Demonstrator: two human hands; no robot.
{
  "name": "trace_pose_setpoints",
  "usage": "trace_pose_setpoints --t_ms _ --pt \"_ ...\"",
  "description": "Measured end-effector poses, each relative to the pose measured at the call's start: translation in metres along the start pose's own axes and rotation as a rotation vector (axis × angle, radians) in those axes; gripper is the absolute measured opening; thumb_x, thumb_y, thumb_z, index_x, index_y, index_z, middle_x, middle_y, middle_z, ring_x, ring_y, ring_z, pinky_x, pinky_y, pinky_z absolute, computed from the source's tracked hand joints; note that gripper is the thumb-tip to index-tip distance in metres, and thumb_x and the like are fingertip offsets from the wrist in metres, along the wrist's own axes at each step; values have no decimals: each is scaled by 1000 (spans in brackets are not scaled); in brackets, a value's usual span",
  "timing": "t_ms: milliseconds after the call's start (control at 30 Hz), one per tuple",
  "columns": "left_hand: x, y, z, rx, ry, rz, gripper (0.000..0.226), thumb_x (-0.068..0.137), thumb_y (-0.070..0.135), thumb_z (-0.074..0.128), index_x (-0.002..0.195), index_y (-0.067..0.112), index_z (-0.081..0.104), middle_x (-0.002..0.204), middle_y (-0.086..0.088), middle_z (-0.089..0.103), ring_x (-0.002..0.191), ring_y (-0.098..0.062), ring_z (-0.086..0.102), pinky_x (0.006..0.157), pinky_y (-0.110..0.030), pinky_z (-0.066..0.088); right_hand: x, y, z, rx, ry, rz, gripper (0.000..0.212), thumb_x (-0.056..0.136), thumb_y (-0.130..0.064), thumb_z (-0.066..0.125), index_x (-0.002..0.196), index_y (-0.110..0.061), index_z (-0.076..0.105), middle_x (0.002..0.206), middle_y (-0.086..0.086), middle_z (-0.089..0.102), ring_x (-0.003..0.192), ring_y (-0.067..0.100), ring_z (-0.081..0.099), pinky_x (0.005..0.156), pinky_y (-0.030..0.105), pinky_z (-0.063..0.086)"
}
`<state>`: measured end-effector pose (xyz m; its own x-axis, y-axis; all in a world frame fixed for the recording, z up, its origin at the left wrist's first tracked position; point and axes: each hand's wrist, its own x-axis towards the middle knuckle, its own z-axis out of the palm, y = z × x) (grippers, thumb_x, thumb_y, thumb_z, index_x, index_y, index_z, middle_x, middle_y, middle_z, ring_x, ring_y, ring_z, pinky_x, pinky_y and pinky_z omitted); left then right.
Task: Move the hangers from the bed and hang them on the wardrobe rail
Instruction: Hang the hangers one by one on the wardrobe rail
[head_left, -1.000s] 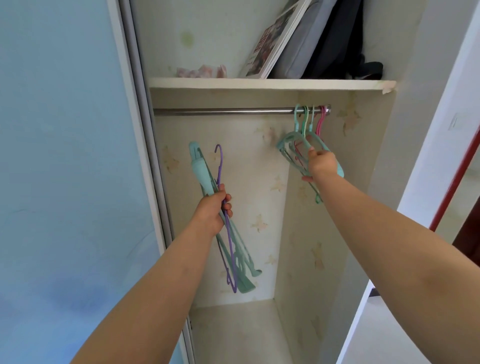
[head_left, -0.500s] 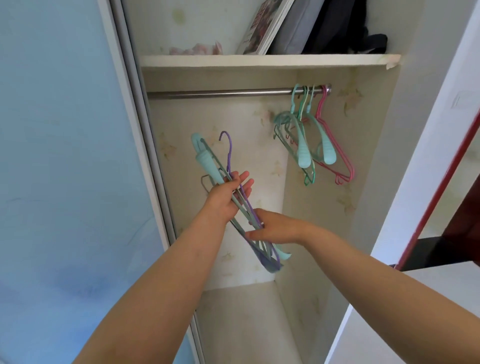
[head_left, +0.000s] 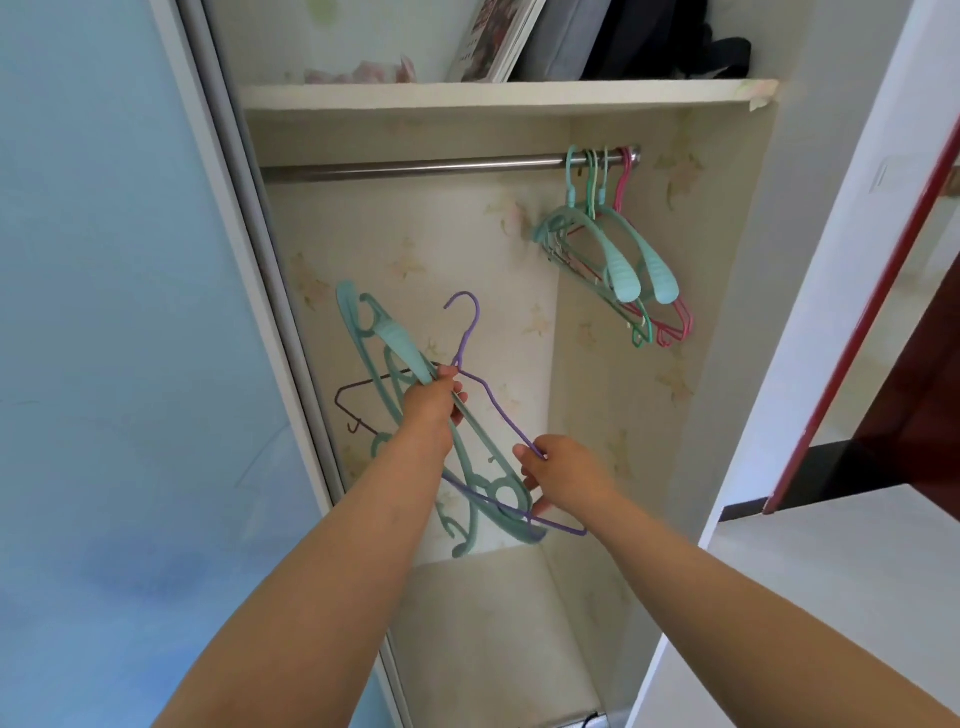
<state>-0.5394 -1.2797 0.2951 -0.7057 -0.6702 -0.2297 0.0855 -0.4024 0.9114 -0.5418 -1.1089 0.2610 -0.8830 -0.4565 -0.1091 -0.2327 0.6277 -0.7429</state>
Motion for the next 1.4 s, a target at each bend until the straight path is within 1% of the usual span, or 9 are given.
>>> trace_pose_setpoints --t_ms 167,300,433,500,567,700,900,1100,1400 --pt "1 -2 -6 -194 93 3 30 93 41 57 74 17 54 51 5 34 38 -8 28 37 -20 26 -1 33 24 352 59 169 36 93 -41 56 71 -12 56 57 2 45 43 15 35 42 22 32" --pt "-4 -1 -12 -342 62 43 47 88 52 59 57 21 42 42 8 30 33 -8 23 35 -20 18 0 65 44 567 63 367 29 101 -24 36 90 -8 57 58 3 40 37 11 30 36 15 21" --pt "-8 12 -14 -349 -25 65 48 92 54 51 58 21 40 42 8 25 33 -8 20 35 -20 15 1 100 50 307 104 363 26 97 -10 32 99 -8 58 63 6 49 48 18 43 42 20 33" --pt "-9 15 -18 -303 -27 88 48 91 53 52 59 20 40 42 7 26 33 -9 20 34 -20 15 1 110 50 92 107 278 27 100 -15 33 99 -5 58 80 13 59 72 28 58 62 29 45" --pt "-7 16 -20 -236 -16 111 48 91 52 53 58 19 40 41 7 27 32 -10 21 34 -19 16 3 113 46 -14 130 263 26 100 -16 34 112 -4 53 102 17 62 96 34 60 75 32 43" --pt "0 19 -24 -15 -27 150 45 93 46 54 60 17 44 35 8 29 28 -9 22 35 -14 17 14 107 26 -57 158 267 29 97 -10 35 124 -5 45 114 21 59 104 35 57 79 32 42" --pt "13 17 -29 183 -79 96 39 98 39 47 71 12 54 37 9 31 29 -6 26 35 -14 20 42 48 -34 50 337 36 30 96 -11 37 122 -11 52 93 17 63 72 28 57 59 25 39" --pt "14 57 -5 133 -117 133 41 100 39 43 72 12 56 45 6 30 30 -5 26 35 -16 19 60 -39 -91 151 541 -200 28 96 -12 42 118 -4 58 79 9 62 76 21 55 66 23 34" --pt "4 81 11 76 -253 113 41 101 41 38 91 8 62 40 11 27 32 -4 25 34 -16 24 107 -118 -135 -18 537 -231 26 92 -2 42 104 3 64 104 21 67 97 33 62 72 27 42"
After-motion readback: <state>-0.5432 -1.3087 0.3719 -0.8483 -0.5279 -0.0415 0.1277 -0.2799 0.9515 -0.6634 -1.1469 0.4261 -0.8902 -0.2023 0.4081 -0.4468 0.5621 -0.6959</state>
